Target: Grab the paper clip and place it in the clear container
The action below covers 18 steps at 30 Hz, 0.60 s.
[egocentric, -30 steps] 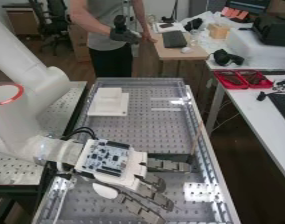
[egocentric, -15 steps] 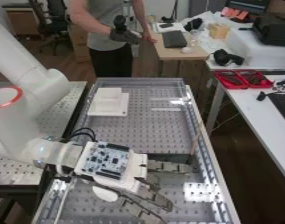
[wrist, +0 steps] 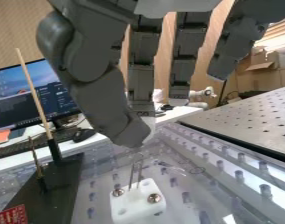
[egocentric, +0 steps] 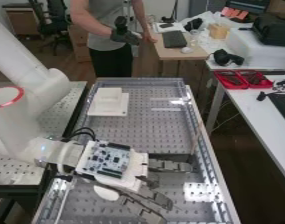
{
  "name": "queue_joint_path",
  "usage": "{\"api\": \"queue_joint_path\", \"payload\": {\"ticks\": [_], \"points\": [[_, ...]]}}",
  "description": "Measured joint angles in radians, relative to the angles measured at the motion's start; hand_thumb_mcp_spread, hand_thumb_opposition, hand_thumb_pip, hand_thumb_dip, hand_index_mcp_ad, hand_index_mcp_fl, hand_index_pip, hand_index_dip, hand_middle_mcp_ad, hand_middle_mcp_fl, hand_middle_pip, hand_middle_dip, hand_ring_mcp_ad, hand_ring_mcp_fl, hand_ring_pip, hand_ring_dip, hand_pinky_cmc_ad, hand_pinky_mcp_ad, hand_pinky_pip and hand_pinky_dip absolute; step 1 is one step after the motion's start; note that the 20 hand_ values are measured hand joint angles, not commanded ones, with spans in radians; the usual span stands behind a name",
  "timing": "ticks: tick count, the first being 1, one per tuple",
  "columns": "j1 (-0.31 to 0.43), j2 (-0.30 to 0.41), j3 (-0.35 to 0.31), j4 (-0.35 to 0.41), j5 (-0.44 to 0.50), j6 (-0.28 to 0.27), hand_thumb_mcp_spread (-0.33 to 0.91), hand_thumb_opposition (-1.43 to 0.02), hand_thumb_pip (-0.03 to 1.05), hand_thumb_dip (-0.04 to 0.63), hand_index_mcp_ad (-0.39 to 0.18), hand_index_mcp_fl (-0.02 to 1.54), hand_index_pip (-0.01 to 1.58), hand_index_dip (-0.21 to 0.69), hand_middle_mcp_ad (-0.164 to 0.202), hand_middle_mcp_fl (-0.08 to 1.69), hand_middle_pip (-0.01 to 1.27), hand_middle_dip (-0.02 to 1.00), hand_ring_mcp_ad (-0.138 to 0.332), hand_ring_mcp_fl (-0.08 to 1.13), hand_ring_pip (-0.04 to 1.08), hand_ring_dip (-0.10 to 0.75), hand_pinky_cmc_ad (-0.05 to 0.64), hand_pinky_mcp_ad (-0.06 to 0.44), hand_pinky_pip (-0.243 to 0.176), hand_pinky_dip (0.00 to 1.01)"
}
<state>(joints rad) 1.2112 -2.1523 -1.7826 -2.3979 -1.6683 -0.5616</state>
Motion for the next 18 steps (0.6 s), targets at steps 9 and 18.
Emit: {"api": "queue_joint_path", "payload": {"ticks": [9,18], "points": [[-0.003,0.0,0.011,-0.011,-0.006,0.003,0.66,-0.94,0.7,0.349,-0.204,0.19,0.11,-0.134,-0.145,0.5,0.79,0.77,0.051,0.36,0.21,0.489,0.429,0.265,0.021,0.2],[-0.001,-0.019,0.006,0.006,-0.004,0.012,0.62,-0.93,0.71,0.349,-0.213,0.19,0.12,-0.143,-0.138,0.48,0.75,0.76,0.052,0.36,0.21,0.487,0.429,0.264,0.021,0.2]]}}
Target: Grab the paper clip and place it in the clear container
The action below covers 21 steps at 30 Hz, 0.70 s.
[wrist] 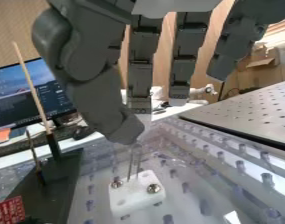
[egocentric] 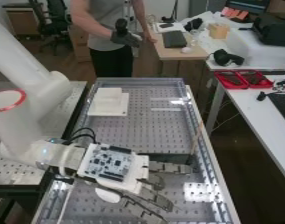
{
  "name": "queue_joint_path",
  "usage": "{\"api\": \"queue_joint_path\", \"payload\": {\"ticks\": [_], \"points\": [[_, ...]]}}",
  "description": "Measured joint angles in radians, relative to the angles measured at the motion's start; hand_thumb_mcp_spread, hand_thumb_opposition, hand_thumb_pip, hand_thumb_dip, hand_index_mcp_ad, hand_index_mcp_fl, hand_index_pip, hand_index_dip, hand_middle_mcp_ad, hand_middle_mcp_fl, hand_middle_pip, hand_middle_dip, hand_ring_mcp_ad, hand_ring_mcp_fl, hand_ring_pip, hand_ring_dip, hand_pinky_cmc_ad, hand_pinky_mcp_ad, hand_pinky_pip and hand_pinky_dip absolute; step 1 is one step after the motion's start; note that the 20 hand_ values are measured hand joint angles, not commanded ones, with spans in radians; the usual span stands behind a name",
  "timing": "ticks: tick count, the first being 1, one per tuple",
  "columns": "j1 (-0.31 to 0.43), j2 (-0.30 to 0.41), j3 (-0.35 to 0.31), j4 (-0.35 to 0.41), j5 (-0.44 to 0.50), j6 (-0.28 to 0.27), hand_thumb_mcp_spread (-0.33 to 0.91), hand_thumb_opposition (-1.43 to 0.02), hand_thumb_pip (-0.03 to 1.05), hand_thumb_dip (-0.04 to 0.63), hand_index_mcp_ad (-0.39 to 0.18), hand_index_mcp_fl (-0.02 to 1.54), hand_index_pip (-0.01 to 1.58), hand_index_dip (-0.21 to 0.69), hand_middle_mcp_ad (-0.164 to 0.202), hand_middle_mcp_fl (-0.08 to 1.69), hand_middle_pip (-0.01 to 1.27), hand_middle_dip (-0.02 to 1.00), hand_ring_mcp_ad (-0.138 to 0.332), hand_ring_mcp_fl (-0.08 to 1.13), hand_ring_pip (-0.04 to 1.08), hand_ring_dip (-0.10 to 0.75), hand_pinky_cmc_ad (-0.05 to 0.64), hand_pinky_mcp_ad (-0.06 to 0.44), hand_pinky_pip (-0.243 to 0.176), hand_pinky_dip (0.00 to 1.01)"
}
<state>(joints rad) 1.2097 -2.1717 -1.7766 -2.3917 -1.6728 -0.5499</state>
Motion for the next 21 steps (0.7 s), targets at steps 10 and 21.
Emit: {"api": "queue_joint_path", "payload": {"ticks": [10,21], "points": [[0.002,-0.013,0.001,0.003,0.003,0.002,0.62,-0.93,0.72,0.346,-0.209,0.19,0.12,-0.143,-0.136,0.53,0.8,0.75,0.051,0.36,0.21,0.487,0.431,0.264,0.021,0.2],[0.0,-0.021,0.005,-0.001,0.005,0.009,0.66,-0.96,0.72,0.346,-0.209,0.21,0.12,-0.143,-0.14,0.59,0.9,0.77,0.051,0.36,0.21,0.487,0.429,0.262,0.021,0.2]]}}
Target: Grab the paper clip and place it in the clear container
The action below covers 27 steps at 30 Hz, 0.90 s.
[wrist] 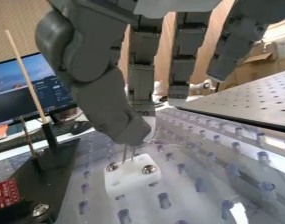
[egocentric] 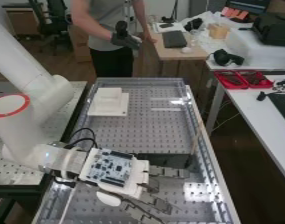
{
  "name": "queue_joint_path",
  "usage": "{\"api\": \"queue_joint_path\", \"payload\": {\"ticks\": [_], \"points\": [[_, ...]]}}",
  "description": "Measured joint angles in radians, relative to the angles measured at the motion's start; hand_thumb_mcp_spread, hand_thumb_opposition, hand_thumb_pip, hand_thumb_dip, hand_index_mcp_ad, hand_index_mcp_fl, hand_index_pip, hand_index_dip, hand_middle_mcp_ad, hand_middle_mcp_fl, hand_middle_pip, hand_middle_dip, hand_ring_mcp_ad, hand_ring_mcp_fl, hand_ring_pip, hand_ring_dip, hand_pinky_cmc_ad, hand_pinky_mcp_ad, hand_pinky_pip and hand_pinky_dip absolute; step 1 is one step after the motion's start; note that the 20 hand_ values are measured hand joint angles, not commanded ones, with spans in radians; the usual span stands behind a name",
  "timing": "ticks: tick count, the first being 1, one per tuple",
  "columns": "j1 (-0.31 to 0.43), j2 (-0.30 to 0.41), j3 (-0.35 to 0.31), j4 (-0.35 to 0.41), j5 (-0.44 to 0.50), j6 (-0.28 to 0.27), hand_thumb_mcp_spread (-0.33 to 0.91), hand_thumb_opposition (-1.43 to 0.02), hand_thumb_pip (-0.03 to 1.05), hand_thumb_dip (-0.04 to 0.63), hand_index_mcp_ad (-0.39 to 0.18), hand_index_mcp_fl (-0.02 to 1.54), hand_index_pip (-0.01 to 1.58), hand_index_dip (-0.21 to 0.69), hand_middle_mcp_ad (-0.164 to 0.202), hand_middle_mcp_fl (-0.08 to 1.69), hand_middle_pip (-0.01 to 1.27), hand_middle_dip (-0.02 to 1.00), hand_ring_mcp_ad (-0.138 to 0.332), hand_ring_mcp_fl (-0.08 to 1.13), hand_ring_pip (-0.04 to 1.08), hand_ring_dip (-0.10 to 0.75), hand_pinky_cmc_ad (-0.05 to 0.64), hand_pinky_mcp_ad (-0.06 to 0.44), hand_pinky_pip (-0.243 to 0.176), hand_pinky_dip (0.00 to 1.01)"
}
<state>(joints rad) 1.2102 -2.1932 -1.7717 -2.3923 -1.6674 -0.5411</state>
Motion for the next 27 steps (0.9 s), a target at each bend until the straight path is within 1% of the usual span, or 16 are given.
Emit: {"api": "queue_joint_path", "payload": {"ticks": [8,10,11,12,15,16,19,22,24,26,27], "points": [[0.0,-0.004,-0.001,0.003,0.002,0.006,0.66,-0.96,0.72,0.346,-0.209,0.21,0.12,-0.143,-0.138,0.58,0.89,0.77,0.051,0.36,0.21,0.49,0.431,0.262,0.021,0.2],[0.001,-0.005,0.0,0.003,0.001,0.008,0.66,-0.96,0.72,0.346,-0.209,0.21,0.12,-0.143,-0.138,0.58,0.86,0.77,0.051,0.36,0.21,0.487,0.431,0.262,0.021,0.2],[0.001,-0.006,0.0,0.002,0.001,0.009,0.66,-0.96,0.72,0.346,-0.209,0.21,0.12,-0.143,-0.138,0.54,0.84,0.77,0.051,0.36,0.21,0.49,0.433,0.262,0.021,0.2],[0.002,-0.007,0.0,0.0,0.001,0.009,0.67,-0.96,0.72,0.346,-0.209,0.21,0.12,-0.143,-0.138,0.54,0.82,0.77,0.051,0.36,0.21,0.487,0.433,0.262,0.021,0.2],[0.003,-0.007,0.0,0.001,0.001,0.011,0.64,-0.94,0.72,0.346,-0.209,0.21,0.12,-0.143,-0.138,0.53,0.78,0.77,0.051,0.36,0.21,0.487,0.431,0.262,0.021,0.2],[0.003,-0.007,0.0,0.001,0.001,0.011,0.64,-0.95,0.72,0.346,-0.209,0.21,0.12,-0.143,-0.138,0.51,0.77,0.77,0.051,0.36,0.21,0.487,0.431,0.262,0.021,0.2],[0.004,-0.007,-0.002,0.003,0.001,0.011,0.62,-0.93,0.72,0.346,-0.213,0.21,0.12,-0.143,-0.136,0.49,0.77,0.77,0.052,0.36,0.21,0.487,0.435,0.262,0.021,0.2],[0.004,-0.006,-0.003,0.005,0.002,0.012,0.62,-0.93,0.72,0.346,-0.213,0.21,0.12,-0.143,-0.134,0.49,0.77,0.75,0.056,0.36,0.21,0.49,0.435,0.262,0.021,0.2],[0.005,-0.004,-0.005,0.006,0.002,0.013,0.62,-0.93,0.72,0.346,-0.213,0.21,0.12,-0.143,-0.134,0.5,0.77,0.75,0.042,0.36,0.21,0.49,0.435,0.265,0.021,0.2],[0.005,-0.003,-0.007,0.007,0.003,0.012,0.62,-0.93,0.72,0.346,-0.213,0.21,0.12,-0.143,-0.134,0.49,0.77,0.75,0.042,0.36,0.21,0.49,0.435,0.265,0.021,0.2],[0.006,-0.002,-0.009,0.008,0.004,0.012,0.62,-0.93,0.72,0.346,-0.213,0.21,0.12,-0.143,-0.134,0.51,0.77,0.75,0.04,0.36,0.21,0.49,0.431,0.265,0.021,0.2]]}}
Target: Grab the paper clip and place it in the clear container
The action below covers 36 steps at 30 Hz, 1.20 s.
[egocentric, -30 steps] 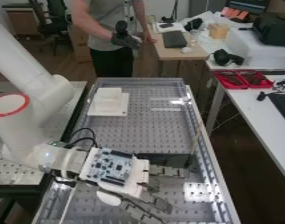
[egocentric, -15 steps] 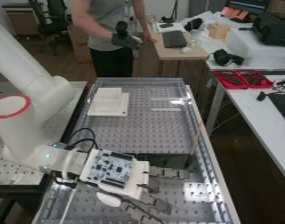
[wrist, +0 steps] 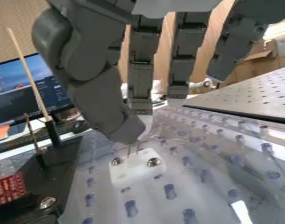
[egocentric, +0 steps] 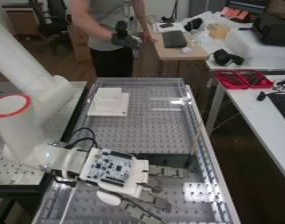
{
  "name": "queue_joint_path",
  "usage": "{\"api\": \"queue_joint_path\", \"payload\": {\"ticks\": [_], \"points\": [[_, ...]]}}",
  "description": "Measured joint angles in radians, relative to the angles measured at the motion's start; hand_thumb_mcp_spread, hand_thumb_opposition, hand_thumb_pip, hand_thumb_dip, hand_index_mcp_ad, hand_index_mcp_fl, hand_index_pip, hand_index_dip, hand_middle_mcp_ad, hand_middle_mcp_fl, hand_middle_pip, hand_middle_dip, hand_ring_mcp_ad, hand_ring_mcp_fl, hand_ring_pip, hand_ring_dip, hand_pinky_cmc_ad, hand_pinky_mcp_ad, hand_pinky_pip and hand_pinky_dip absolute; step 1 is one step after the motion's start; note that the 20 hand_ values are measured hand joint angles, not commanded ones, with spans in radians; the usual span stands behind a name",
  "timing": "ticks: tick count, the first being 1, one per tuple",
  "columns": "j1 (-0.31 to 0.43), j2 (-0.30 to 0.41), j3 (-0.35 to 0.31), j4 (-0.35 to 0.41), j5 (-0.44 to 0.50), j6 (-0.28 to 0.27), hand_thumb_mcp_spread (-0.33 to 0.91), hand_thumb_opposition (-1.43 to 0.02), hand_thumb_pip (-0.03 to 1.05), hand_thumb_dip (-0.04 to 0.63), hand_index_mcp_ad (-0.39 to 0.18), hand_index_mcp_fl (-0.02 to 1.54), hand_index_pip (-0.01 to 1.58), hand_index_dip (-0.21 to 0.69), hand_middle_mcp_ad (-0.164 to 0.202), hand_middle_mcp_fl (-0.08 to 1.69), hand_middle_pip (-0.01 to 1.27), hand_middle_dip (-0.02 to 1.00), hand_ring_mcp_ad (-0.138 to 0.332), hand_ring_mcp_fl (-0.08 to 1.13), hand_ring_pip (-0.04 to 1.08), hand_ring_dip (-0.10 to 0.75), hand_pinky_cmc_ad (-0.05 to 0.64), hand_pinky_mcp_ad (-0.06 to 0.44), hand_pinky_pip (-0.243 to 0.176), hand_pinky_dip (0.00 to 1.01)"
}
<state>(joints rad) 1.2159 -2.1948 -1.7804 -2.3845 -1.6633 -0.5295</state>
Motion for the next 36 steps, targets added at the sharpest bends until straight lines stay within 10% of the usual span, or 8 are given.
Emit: {"api": "queue_joint_path", "payload": {"ticks": [20,36], "points": [[0.004,-0.002,-0.003,0.016,0.004,-0.003,0.69,-0.99,0.72,0.354,-0.213,0.23,0.12,-0.143,-0.138,0.65,0.94,0.78,0.038,0.36,0.21,0.487,0.445,0.265,0.021,0.2],[0.012,0.021,-0.047,0.135,0.026,0.038,0.73,-1.08,0.72,0.346,-0.209,0.43,0.13,-0.168,-0.134,0.8,0.9,0.75,0.042,0.6,0.2,0.511,0.45,0.265,0.051,0.19]]}}
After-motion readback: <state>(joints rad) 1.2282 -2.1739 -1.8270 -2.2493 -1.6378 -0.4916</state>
